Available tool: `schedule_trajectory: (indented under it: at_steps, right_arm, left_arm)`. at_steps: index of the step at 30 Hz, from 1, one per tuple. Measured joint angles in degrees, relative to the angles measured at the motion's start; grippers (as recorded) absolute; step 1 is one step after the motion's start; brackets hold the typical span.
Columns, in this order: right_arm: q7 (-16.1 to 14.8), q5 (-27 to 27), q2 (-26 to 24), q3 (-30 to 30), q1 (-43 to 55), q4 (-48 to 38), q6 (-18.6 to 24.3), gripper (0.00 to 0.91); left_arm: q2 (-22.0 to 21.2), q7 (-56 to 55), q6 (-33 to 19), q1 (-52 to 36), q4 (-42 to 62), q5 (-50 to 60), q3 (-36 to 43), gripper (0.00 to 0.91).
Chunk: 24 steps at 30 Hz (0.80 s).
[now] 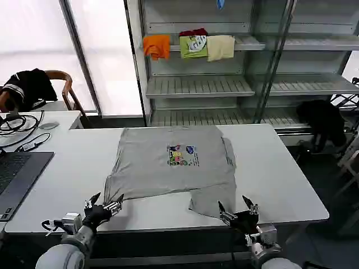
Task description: Fold and organize the clothes.
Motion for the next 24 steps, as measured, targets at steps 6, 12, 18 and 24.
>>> schedule_trajectory:
  at_steps: [6, 12, 18, 24]
  right_arm:
    - [-0.2, 0.0, 0.3, -0.2, -0.7, -1.0, 0.3, 0.000]
    - [-0.6, 0.1, 0.6, -0.3, -1.0, -1.5, 0.9, 0.000]
    - [-0.7, 0.6, 0.9, -0.4, -1.0, -1.9, 1.4, 0.000]
    - [-0.4, 1.6, 1.1, -0.4, -0.8, -1.9, 2.9, 0.000]
  left_arm:
    - [0.0, 0.0, 0.0, -0.4, 1.1, 0.0, -0.8, 0.212]
    - [0.0, 0.2, 0.0, -0.1, 2.1, 0.3, -0.8, 0.020]
    - [0.0, 0.3, -0.1, 0.2, 2.4, 0.3, -0.9, 0.010]
    - [0.0, 0.2, -0.2, 0.3, 2.4, -0.1, -0.9, 0.010]
